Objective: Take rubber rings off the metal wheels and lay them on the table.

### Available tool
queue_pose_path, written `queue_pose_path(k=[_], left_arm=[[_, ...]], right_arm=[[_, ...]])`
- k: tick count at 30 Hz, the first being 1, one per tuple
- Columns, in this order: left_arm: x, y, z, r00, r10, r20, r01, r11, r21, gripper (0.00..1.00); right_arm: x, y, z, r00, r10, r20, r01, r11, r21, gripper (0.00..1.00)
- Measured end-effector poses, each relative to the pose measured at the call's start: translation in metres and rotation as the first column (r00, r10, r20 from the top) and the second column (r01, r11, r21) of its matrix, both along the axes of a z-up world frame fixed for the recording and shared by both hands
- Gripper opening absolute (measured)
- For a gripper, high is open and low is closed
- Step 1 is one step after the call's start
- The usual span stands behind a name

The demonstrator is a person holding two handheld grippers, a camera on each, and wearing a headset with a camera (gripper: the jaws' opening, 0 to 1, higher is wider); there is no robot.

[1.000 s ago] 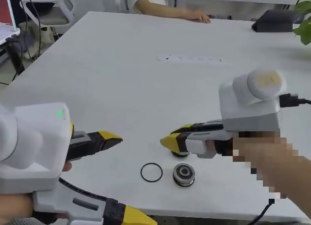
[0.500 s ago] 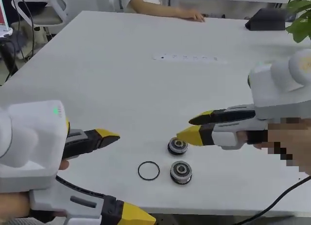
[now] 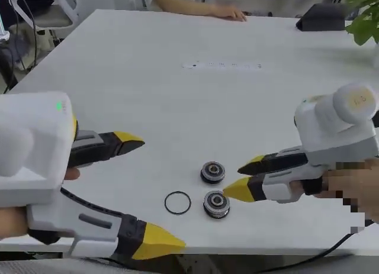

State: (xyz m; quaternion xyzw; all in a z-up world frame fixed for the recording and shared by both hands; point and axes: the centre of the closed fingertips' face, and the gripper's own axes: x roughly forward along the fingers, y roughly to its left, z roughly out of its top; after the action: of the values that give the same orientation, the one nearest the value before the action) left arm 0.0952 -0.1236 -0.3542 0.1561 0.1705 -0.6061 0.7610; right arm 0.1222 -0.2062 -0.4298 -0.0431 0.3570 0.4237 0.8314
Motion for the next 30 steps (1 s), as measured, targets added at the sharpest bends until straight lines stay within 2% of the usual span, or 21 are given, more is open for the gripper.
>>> queue_pose_path(k=[2, 4, 8, 12, 17, 20, 25, 27, 30], left_arm=[[0.005, -0.005, 0.009, 1.0, -0.006, 0.028, 0.006, 1.0, -0.005, 0.91], [0.009, -0.012, 0.019, 0.998, -0.021, 0.062, 0.022, 1.0, -0.014, 0.88], [0.015, -0.027, 0.033, 0.994, -0.054, 0.099, 0.056, 0.998, -0.02, 0.87], [0.018, -0.039, 0.039, 0.985, -0.102, 0.137, 0.103, 0.995, 0.001, 0.87], [0.023, -0.057, 0.044, 0.976, -0.145, 0.16, 0.148, 0.989, -0.002, 0.83], [0.024, -0.067, 0.044, 0.966, -0.177, 0.187, 0.18, 0.984, 0.0, 0.8], [0.028, -0.081, 0.037, 0.959, -0.211, 0.188, 0.215, 0.977, -0.002, 0.74], [0.027, -0.085, 0.029, 0.955, -0.247, 0.161, 0.249, 0.968, 0.008, 0.7], [0.03, -0.089, 0.019, 0.957, -0.257, 0.136, 0.258, 0.966, 0.005, 0.66]], right_arm=[[-0.005, 0.003, -0.008, 0.999, 0.023, -0.029, -0.024, 1.0, -0.011, 0.36], [-0.008, 0.006, -0.013, 0.998, 0.049, -0.031, -0.05, 0.998, -0.031, 0.36], [-0.014, 0.006, -0.023, 0.995, 0.079, -0.055, -0.082, 0.994, -0.067, 0.35], [-0.015, 0.003, -0.029, 0.995, 0.078, -0.066, -0.083, 0.993, -0.082, 0.35], [-0.012, 0.004, -0.032, 0.996, 0.074, -0.058, -0.079, 0.993, -0.082, 0.33], [-0.01, 0.002, -0.037, 0.996, 0.068, -0.053, -0.074, 0.992, -0.106, 0.32], [-0.007, 0.002, -0.041, 0.997, 0.053, -0.058, -0.059, 0.993, -0.103, 0.3], [-0.008, 0.002, -0.043, 0.997, 0.055, -0.059, -0.061, 0.992, -0.107, 0.3], [-0.008, 0.001, -0.045, 0.997, 0.066, -0.05, -0.071, 0.99, -0.122, 0.31]])
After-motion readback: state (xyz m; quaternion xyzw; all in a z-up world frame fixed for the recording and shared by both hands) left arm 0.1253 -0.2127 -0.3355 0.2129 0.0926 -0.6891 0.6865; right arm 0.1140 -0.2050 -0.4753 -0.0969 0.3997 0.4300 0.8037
